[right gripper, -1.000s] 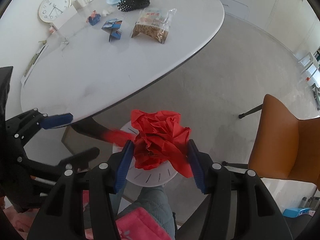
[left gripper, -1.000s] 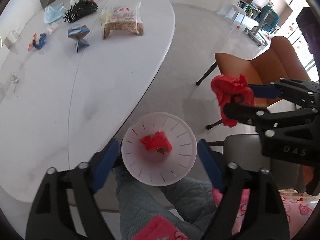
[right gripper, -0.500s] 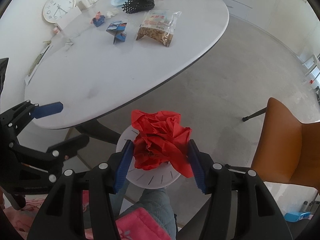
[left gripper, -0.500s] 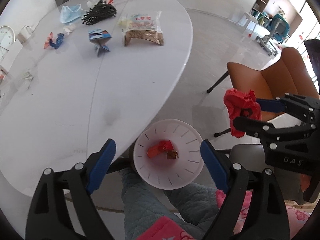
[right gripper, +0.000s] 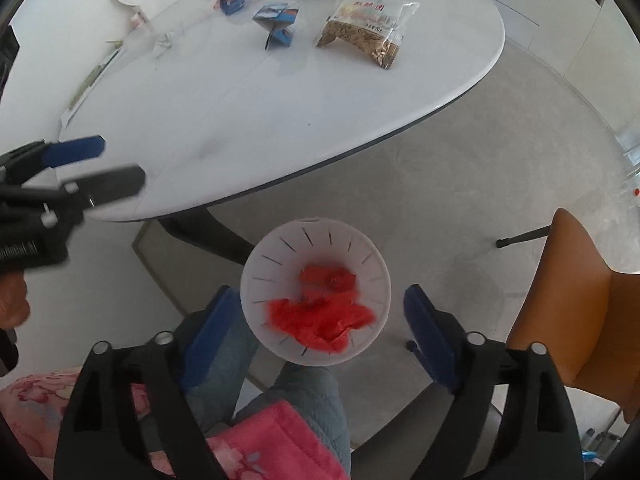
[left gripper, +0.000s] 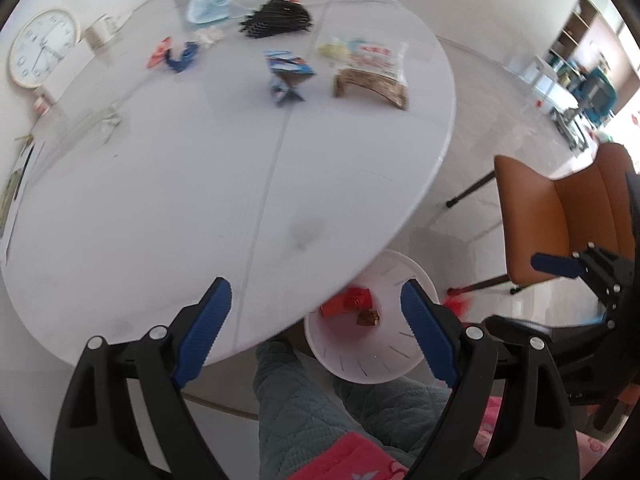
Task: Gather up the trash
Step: 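Carry both items to the white bin and release them inside, then grasp the green wrapper with the left tool while the right tool grasps the blue cloth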
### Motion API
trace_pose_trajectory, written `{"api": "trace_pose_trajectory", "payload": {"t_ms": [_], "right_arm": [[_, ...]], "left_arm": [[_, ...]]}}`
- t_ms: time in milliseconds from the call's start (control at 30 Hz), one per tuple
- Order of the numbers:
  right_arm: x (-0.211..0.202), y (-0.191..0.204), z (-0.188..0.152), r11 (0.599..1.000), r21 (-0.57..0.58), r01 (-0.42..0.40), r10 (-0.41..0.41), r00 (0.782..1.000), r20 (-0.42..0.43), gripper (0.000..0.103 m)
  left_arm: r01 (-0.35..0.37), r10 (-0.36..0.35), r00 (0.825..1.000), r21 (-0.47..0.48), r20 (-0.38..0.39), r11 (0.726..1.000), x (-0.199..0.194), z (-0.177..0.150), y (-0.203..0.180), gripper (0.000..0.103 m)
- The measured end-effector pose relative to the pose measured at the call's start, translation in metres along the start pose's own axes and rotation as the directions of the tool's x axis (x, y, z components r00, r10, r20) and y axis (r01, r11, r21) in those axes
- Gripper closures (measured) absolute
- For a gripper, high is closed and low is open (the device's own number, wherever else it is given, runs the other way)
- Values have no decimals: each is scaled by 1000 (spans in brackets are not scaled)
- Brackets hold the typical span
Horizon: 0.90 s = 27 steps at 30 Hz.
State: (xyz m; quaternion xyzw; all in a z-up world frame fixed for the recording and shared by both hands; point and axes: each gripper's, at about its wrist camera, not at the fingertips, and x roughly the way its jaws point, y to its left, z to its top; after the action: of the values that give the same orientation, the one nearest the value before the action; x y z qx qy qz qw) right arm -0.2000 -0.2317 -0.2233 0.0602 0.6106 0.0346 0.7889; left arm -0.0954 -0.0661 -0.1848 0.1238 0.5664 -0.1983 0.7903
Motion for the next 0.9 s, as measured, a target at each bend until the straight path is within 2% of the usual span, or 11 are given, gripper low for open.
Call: {"api": "trace_pose_trajectory", "payload": {"t_ms": [167, 333, 367, 433, 533, 600, 767, 900], "right_arm": [[-11, -4, 16, 999, 32, -3, 1, 999, 49, 9], [-26, 2, 45, 999, 32, 12, -16, 993, 119, 5], [-28, 4, 50, 1000, 28, 14, -18, 991, 130, 3], [-30, 13, 67, 1000, 17, 22, -25, 986, 163, 2], [-30, 29, 97, 1000, 2, 30, -30, 980, 199, 2], [-28, 40, 121, 1000, -2, 29, -27, 973, 231, 2], [-8, 62, 176, 999, 8, 42, -43, 962, 268, 2], [14, 70, 213, 996, 86, 33, -55, 965, 256, 2]], "left_arm": [[10, -8, 1000, -50, 30, 999, -9, 10, 21, 20], [112, -103, 988, -78, 115, 991, -26, 24, 50, 19], [120, -107, 986, -99, 130, 988, -28, 28, 58, 14], [104, -79, 983, -151, 165, 983, -32, 36, 76, 9], [31, 8, 980, -194, 199, 981, -35, 50, 103, 9], [6, 41, 976, -215, 214, 977, -33, 61, 124, 9], [0, 64, 970, -264, 234, 964, -16, 91, 181, 8], [-43, 104, 970, -262, 222, 964, 11, 117, 231, 8]]}}
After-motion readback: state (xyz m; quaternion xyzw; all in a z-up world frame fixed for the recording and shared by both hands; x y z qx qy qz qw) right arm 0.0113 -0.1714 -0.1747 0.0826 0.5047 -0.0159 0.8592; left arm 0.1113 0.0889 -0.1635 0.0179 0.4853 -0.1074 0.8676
